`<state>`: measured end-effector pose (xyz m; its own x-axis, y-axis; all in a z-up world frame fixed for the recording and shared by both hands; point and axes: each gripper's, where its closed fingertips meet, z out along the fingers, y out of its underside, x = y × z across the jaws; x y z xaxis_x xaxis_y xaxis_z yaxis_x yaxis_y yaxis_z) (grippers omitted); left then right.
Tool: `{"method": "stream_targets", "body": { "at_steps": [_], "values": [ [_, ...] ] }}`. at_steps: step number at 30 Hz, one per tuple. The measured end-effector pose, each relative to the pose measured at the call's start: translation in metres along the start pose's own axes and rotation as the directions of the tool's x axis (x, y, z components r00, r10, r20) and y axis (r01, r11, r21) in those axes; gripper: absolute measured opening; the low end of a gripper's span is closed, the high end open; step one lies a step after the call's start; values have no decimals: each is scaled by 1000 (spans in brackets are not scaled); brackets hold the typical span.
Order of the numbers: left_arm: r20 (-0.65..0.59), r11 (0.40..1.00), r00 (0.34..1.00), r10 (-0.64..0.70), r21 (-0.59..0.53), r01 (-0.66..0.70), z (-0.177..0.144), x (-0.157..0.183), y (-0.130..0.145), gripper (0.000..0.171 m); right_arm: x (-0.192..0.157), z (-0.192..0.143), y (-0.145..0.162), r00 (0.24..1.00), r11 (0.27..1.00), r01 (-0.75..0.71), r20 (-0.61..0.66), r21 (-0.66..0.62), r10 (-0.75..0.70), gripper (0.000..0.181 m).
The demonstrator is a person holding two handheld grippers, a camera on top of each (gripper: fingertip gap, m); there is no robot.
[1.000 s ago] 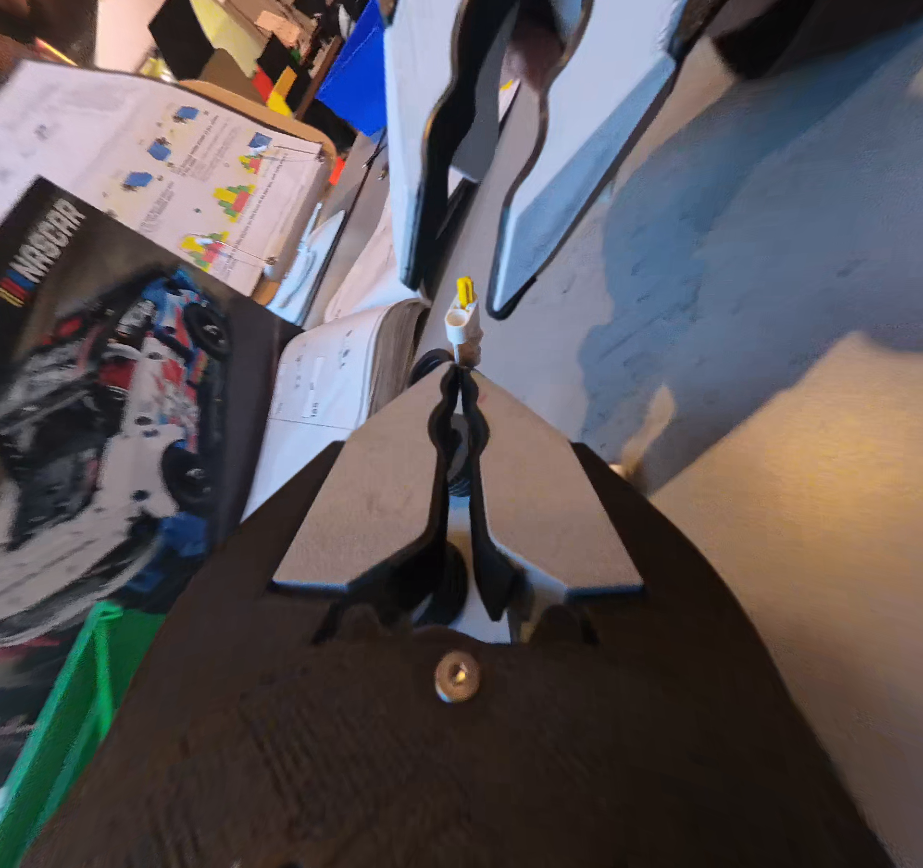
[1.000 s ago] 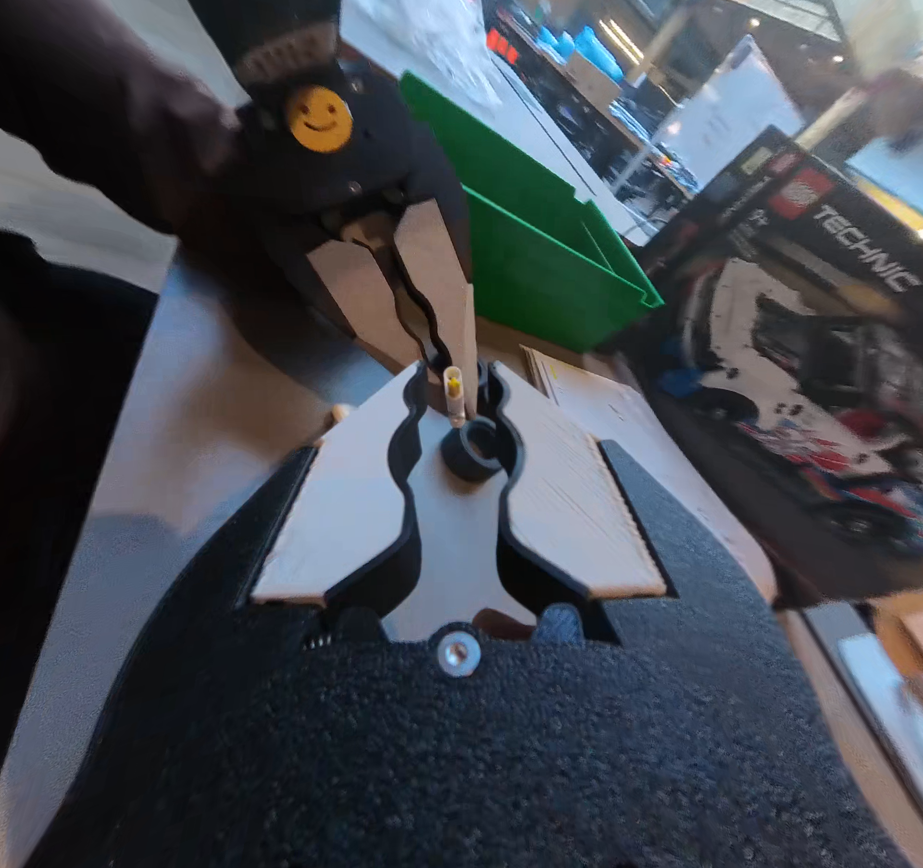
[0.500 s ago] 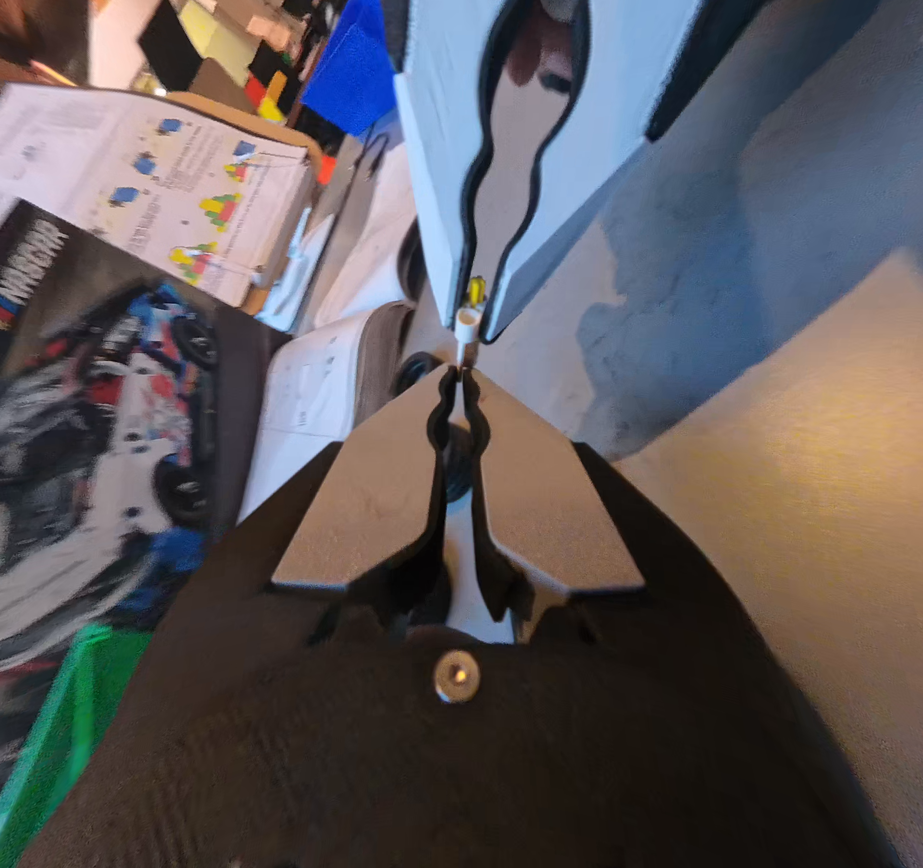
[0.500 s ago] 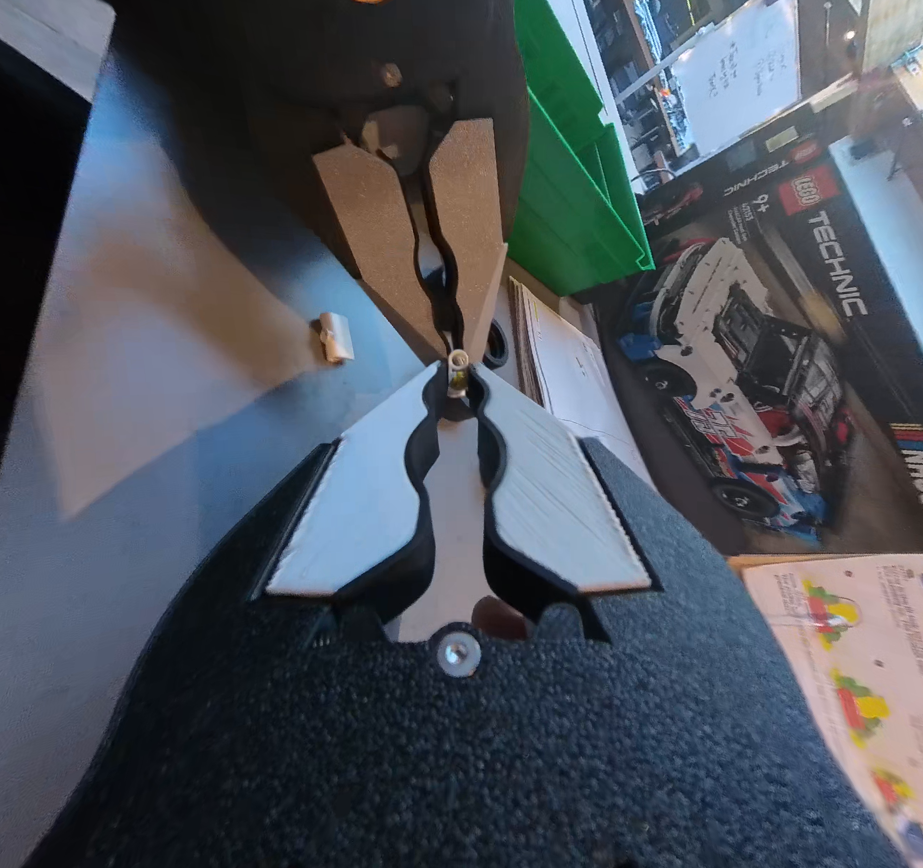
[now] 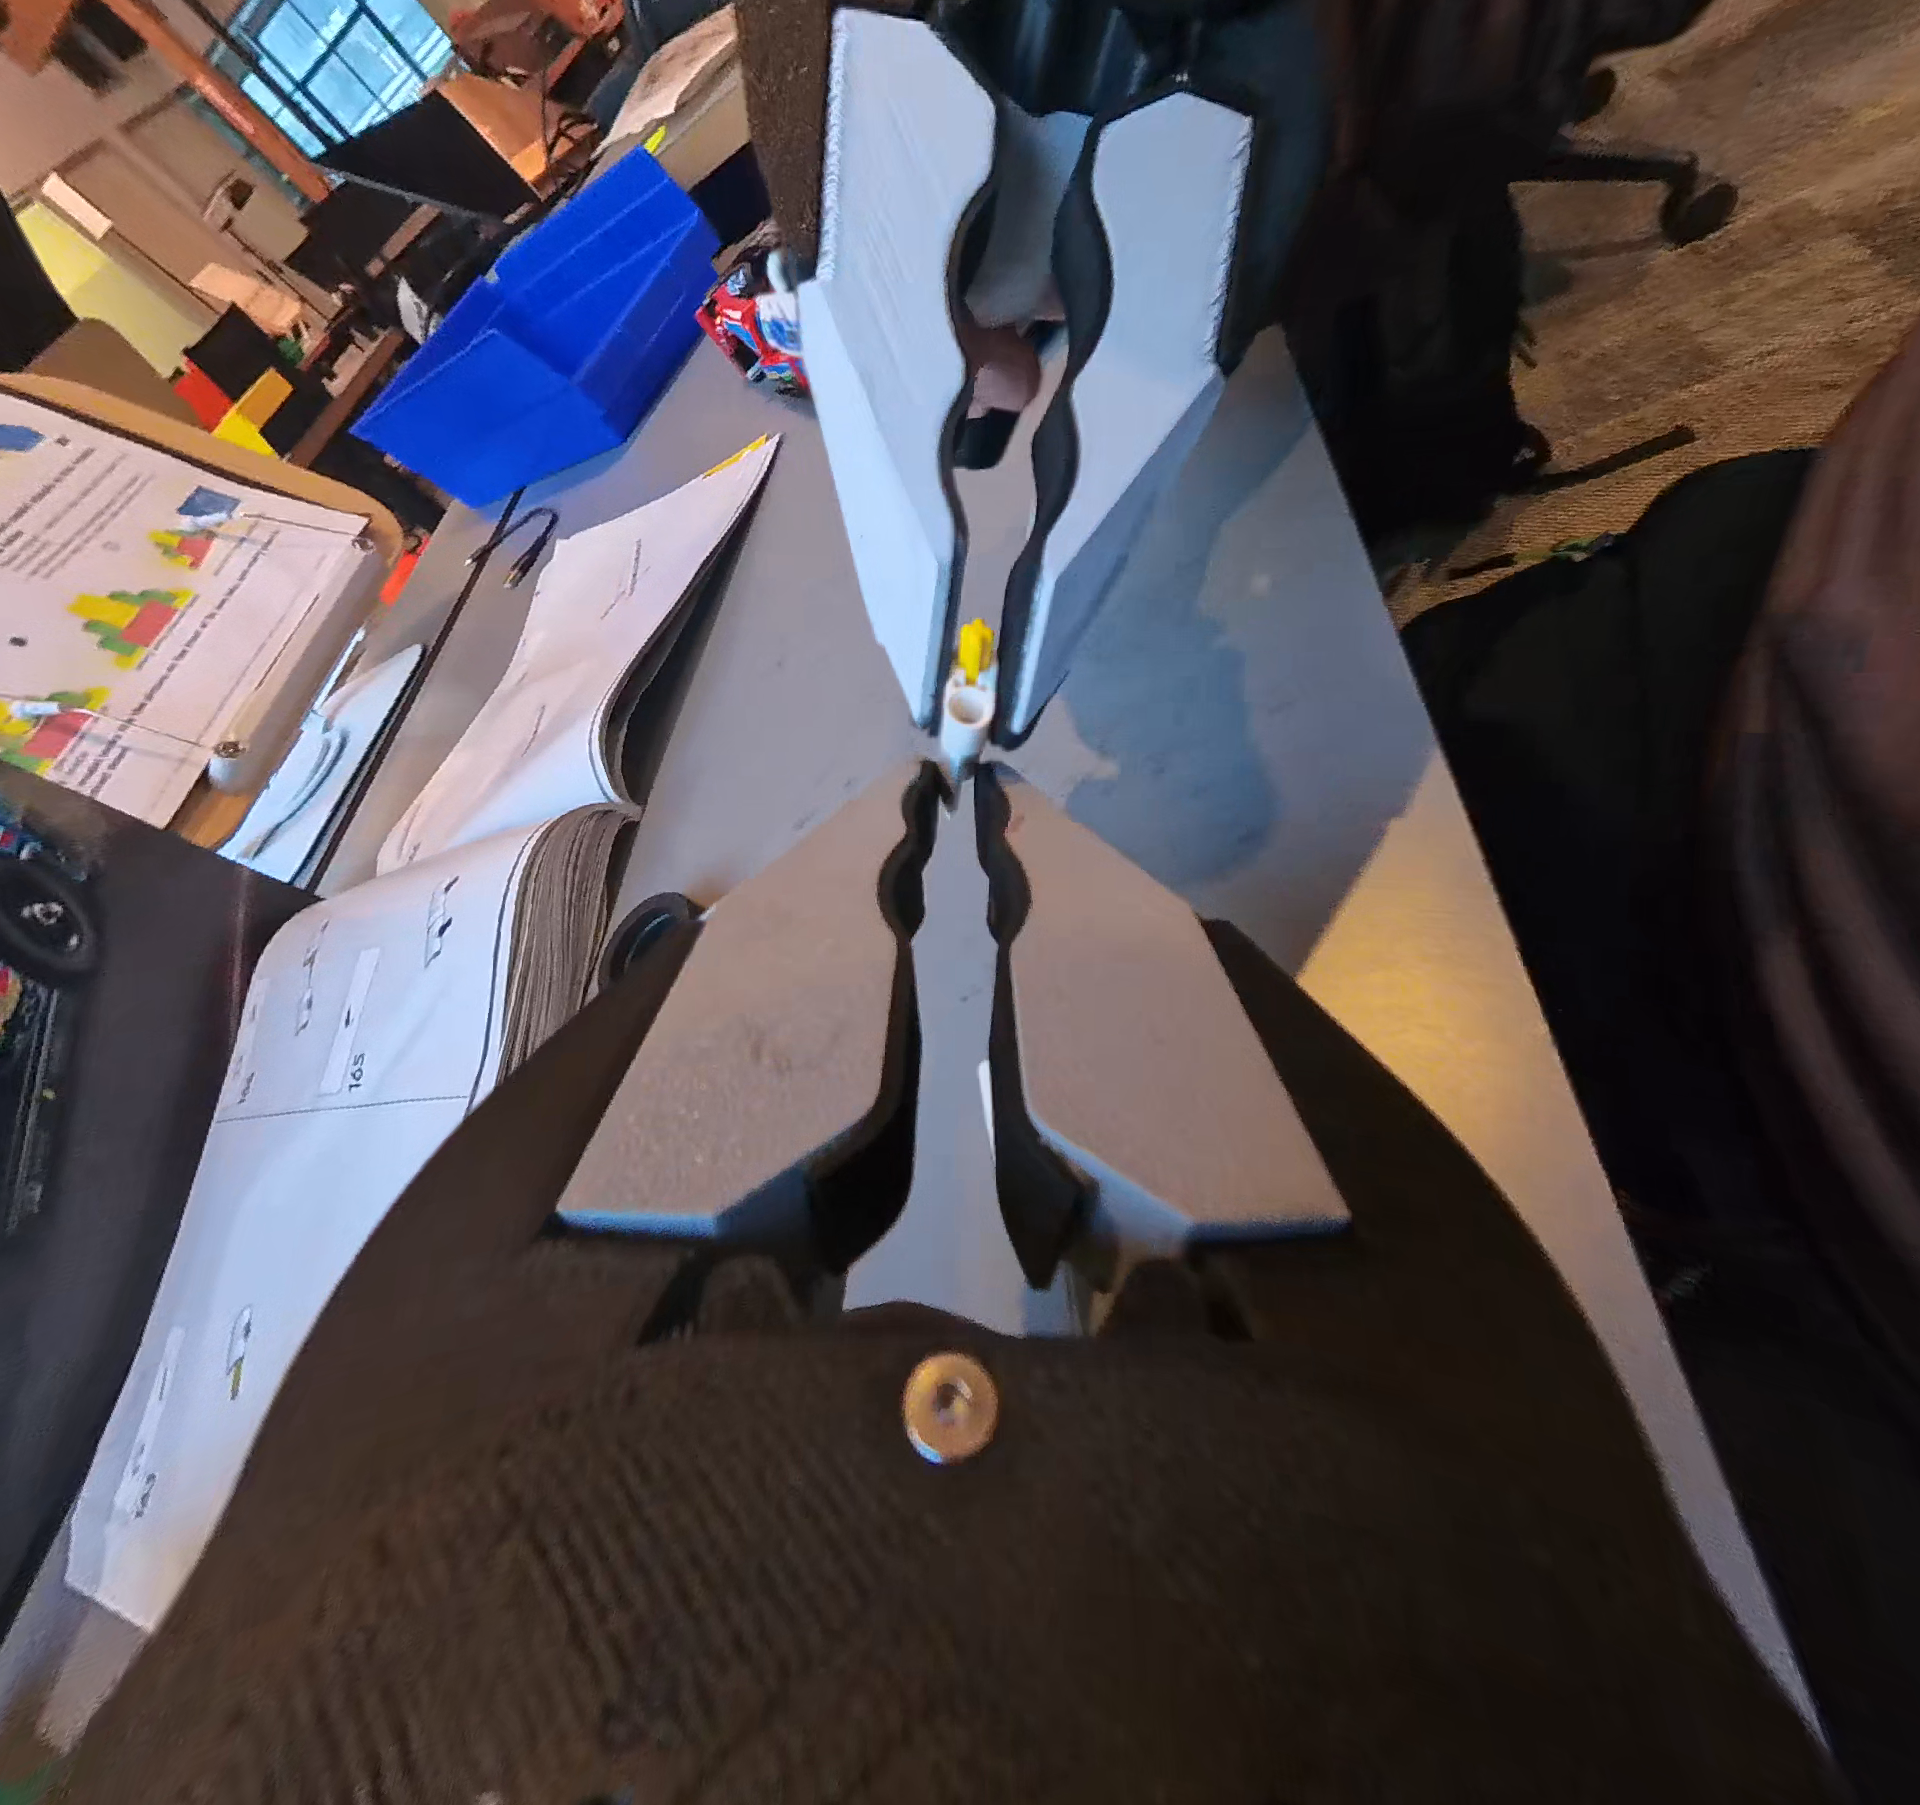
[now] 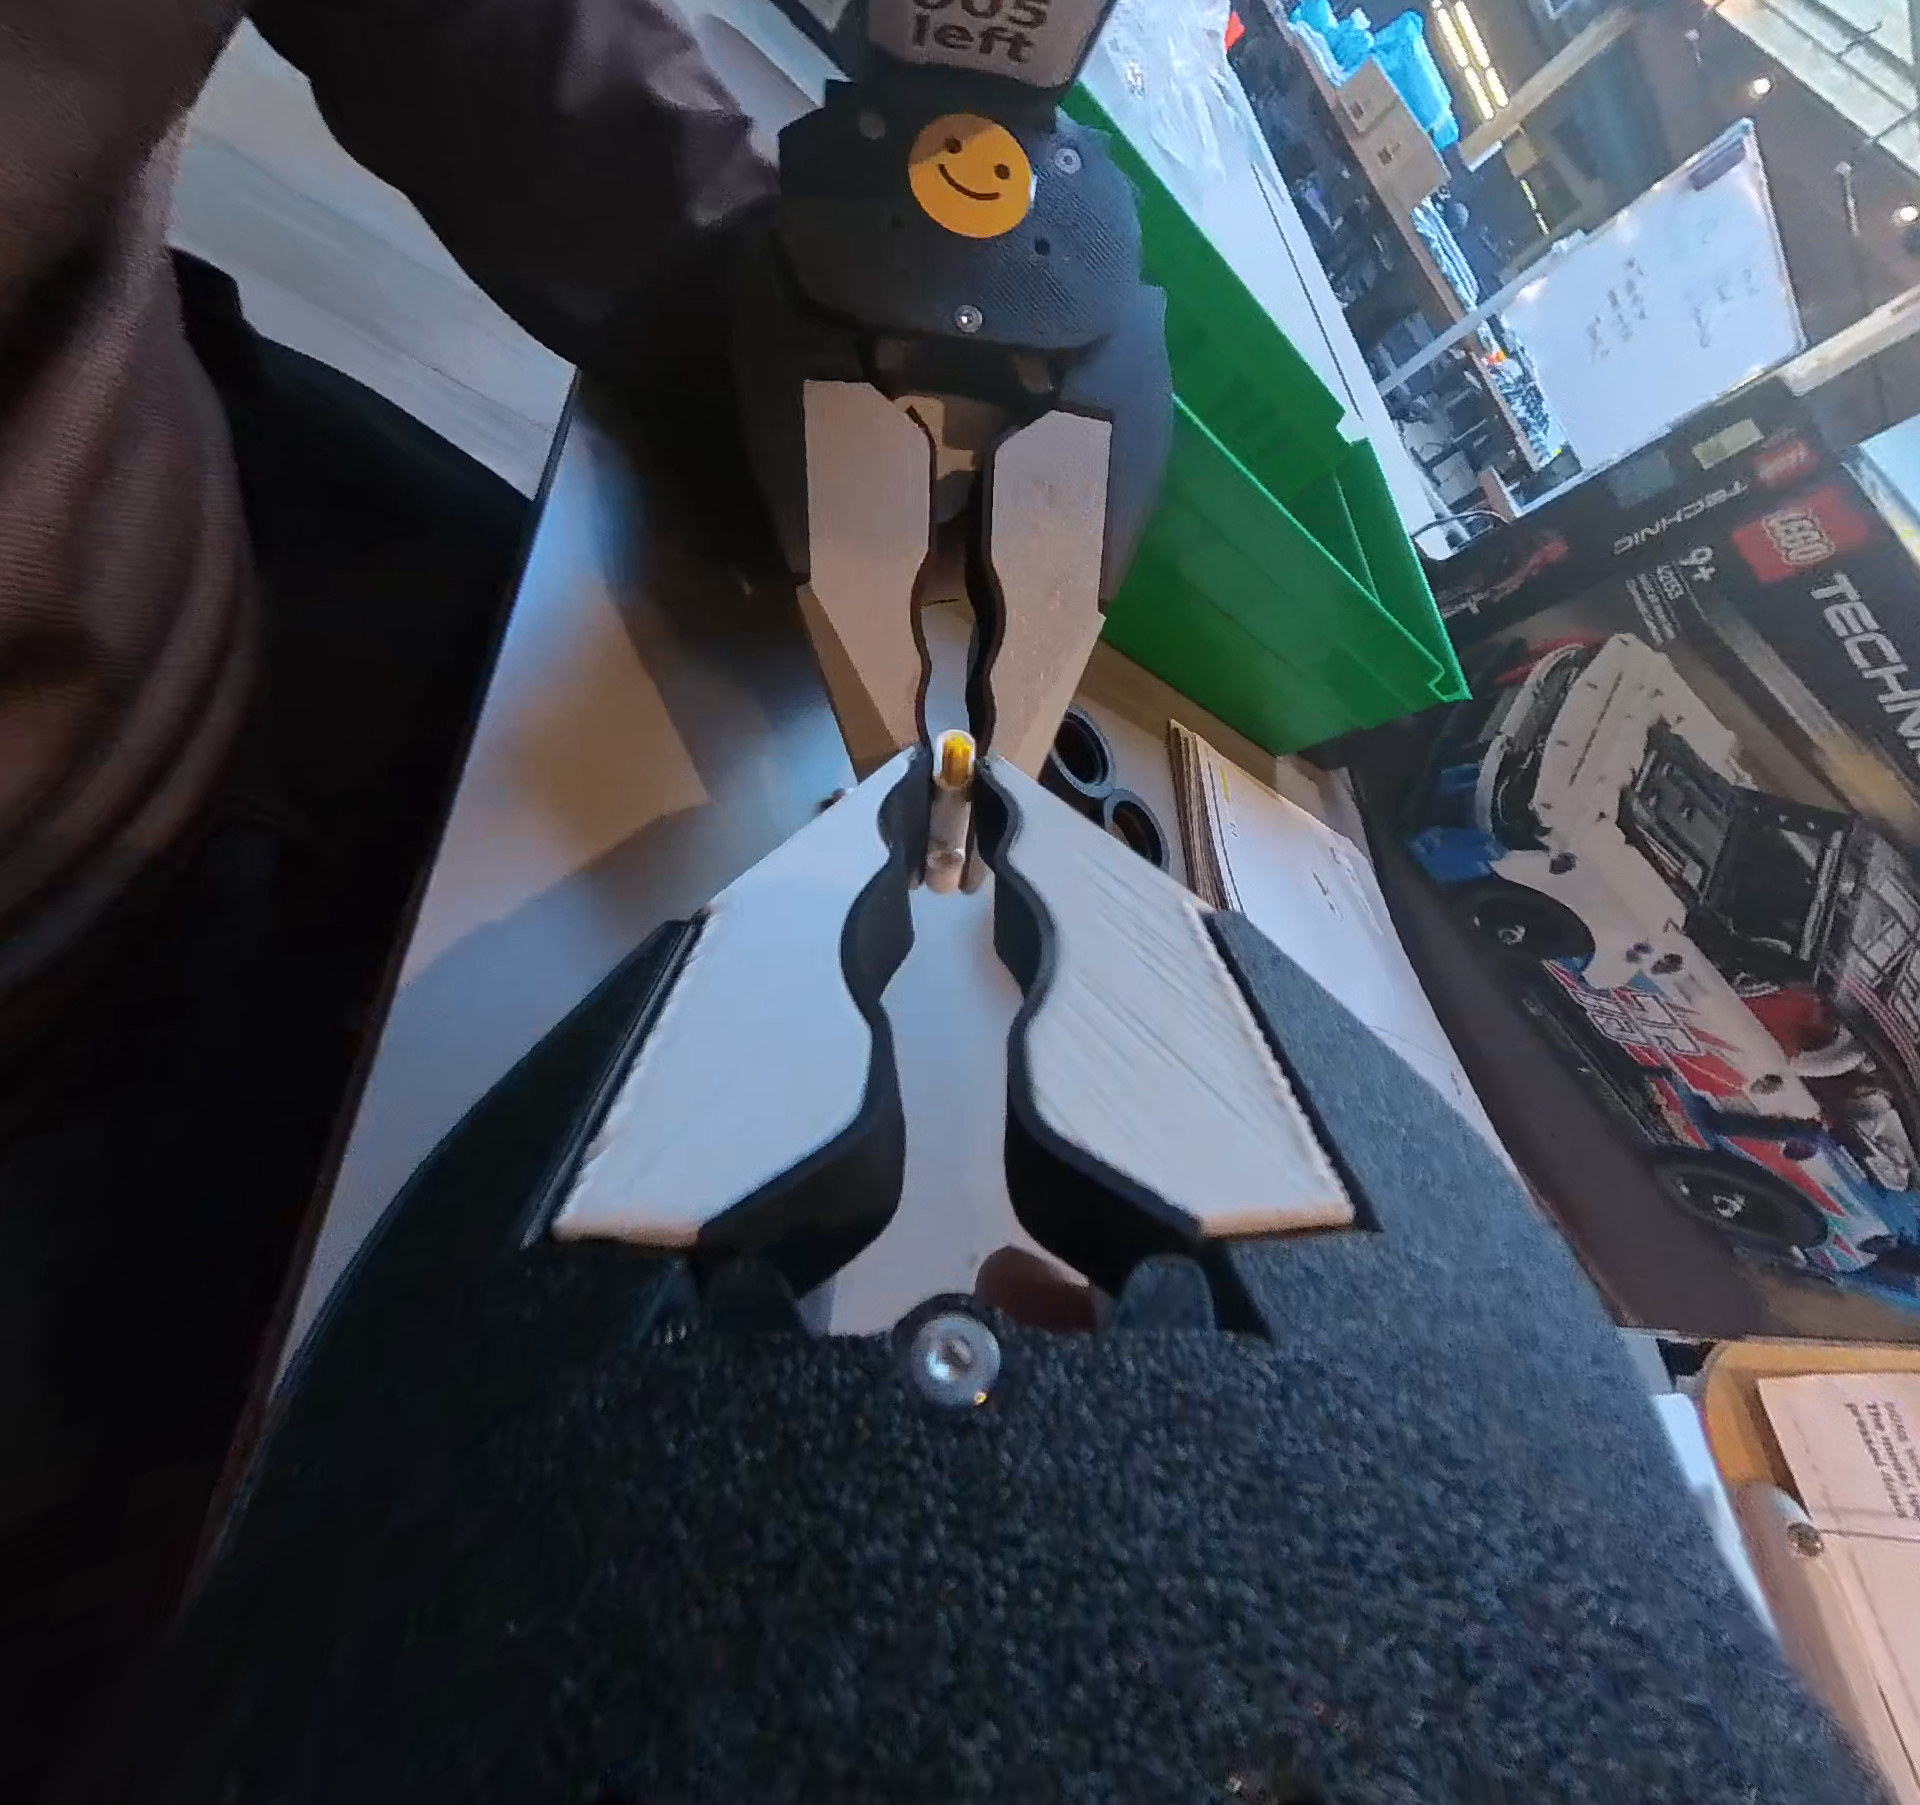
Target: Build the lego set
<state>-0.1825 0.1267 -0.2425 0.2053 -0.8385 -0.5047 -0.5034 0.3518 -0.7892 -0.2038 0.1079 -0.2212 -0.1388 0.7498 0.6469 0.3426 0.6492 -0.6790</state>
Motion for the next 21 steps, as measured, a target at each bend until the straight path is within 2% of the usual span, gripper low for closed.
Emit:
{"method": "stream_targets", "body": {
  "at_steps": [8,21],
  "values": [
    [-64,998,997,46,-34,-48,1,15,2,3,-17,-6,2,975,971,209,104,-114,-197,8],
    [-220,993,975,37,-101,-61,9,46,17,3,-47,-6,14,890,917,384,310,-111,-335,8]
  ]
}}
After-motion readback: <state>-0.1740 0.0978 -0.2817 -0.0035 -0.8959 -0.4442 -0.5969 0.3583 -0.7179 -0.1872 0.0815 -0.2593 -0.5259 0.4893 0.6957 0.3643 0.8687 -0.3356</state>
